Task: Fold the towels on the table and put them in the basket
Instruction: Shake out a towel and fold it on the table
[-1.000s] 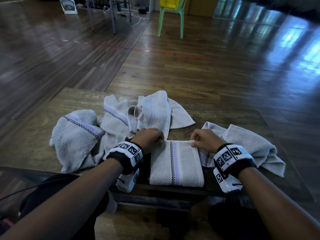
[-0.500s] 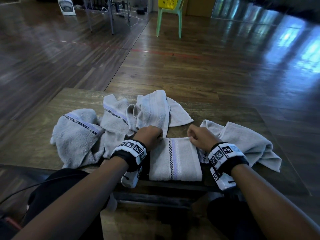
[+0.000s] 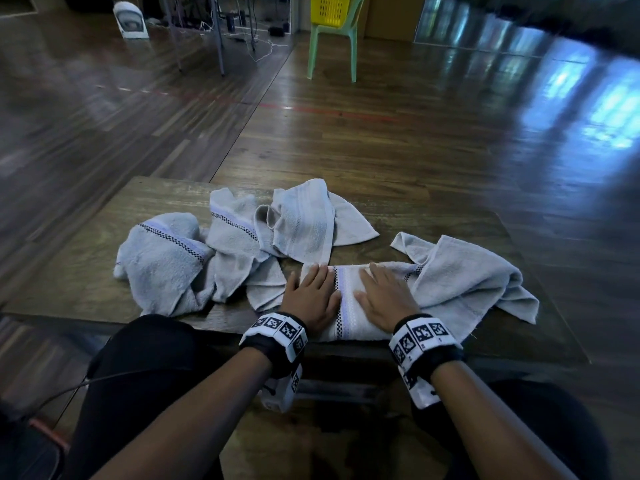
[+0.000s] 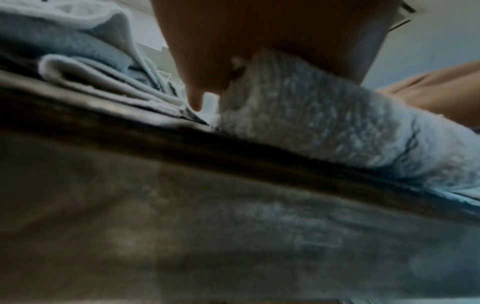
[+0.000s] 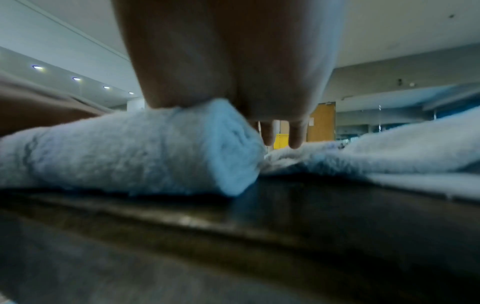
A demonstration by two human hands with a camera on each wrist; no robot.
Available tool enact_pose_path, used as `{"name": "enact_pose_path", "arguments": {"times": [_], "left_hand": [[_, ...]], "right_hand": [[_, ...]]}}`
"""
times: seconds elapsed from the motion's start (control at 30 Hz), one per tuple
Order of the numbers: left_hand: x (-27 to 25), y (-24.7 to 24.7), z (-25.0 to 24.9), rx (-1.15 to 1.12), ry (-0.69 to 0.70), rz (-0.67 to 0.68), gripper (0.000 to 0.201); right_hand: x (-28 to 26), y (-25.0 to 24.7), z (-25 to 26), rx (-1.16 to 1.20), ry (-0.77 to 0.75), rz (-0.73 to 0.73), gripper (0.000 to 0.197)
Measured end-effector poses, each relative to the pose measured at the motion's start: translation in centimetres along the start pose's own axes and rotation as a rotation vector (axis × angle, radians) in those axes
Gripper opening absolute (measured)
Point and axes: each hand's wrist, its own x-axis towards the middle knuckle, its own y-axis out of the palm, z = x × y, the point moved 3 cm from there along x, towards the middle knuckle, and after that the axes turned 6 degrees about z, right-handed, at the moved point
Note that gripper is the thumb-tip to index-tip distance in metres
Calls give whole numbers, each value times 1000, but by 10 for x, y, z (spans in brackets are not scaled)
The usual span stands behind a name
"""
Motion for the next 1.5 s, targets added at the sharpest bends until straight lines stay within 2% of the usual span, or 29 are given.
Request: {"name": "enact_pose_path", "arguments": {"times": [0.23,0.4,0.53,0.63,0.7,0.77,0.87,0.97,1.07,1.17,1.5], "left_hand": [[2,9,7,-69,-137,-34,59],[4,7,16,-57,-141,-11,61],[3,1,26,-34,-153,4,54],[-3,-8,36,8,-135,-102,45],[-7,-16,41,-16,-135,-208,32],[-12,-25,44,-103,-182,-256,26],[-14,-27,44,-246,-241,-189,26],[-10,-18,45,-342,-268,-59,31],[-4,-12,47,-411,-272,-4,34],[0,-9,46,-465,-259,48,28],[-1,-9,39,-677,-310,-28,36]], "right_hand": [[-3,22,1,70,112,-18,58],[0,23,-9,97,192,-17,61],[-4,17,-11,61,179,-22,60],[-6,8,-12,80,180,-27,57],[-4,1,-14,105,208,-97,52],[-1,-6,-17,186,271,-168,40],[-1,-8,-23,322,364,-114,24],[-3,-5,-26,333,383,19,28],[-2,-2,-28,379,390,51,35],[2,3,-33,472,394,77,37],[1,1,-32,590,410,131,40]]}}
